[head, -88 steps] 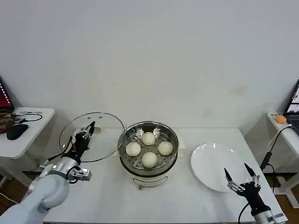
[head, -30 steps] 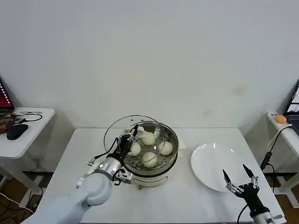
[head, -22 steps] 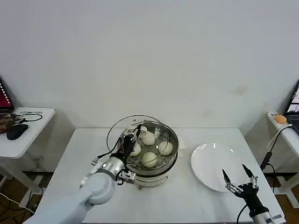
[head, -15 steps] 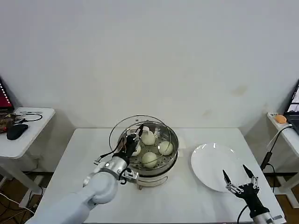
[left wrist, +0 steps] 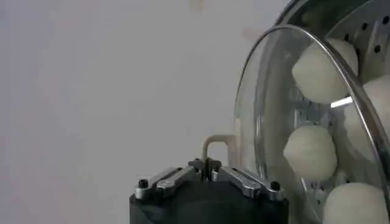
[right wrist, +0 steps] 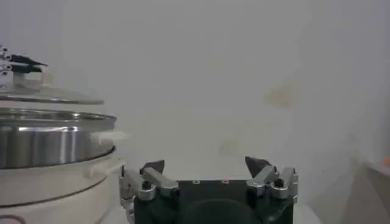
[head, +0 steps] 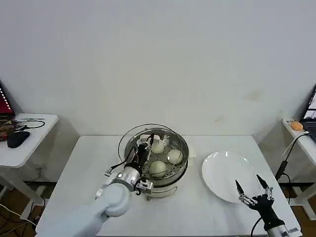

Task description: Take steamed baozi put them in steamer then cover it.

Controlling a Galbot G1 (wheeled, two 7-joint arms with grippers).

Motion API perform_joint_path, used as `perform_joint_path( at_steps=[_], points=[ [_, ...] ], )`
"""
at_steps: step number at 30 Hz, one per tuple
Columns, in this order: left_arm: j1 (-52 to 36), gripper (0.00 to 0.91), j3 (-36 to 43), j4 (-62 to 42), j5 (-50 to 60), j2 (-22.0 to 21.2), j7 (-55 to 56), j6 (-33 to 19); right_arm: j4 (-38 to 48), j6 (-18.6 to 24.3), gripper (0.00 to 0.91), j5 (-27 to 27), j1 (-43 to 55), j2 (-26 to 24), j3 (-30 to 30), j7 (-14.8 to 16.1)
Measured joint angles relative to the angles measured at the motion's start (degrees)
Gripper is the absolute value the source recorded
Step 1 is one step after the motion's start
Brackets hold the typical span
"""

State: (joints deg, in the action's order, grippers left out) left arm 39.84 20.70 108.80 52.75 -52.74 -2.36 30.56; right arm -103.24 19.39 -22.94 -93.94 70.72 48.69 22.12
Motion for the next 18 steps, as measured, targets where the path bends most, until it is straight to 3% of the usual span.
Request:
perform_joint_path(
  at_steps=[18],
  points=[
    [-1.0,0.000,2.3,-1.0,1.0,-2.6,-0.7,2.9,0.1,0.2,0.907,-0.1,-0.1,0.0,0.2,0.0]
  ],
)
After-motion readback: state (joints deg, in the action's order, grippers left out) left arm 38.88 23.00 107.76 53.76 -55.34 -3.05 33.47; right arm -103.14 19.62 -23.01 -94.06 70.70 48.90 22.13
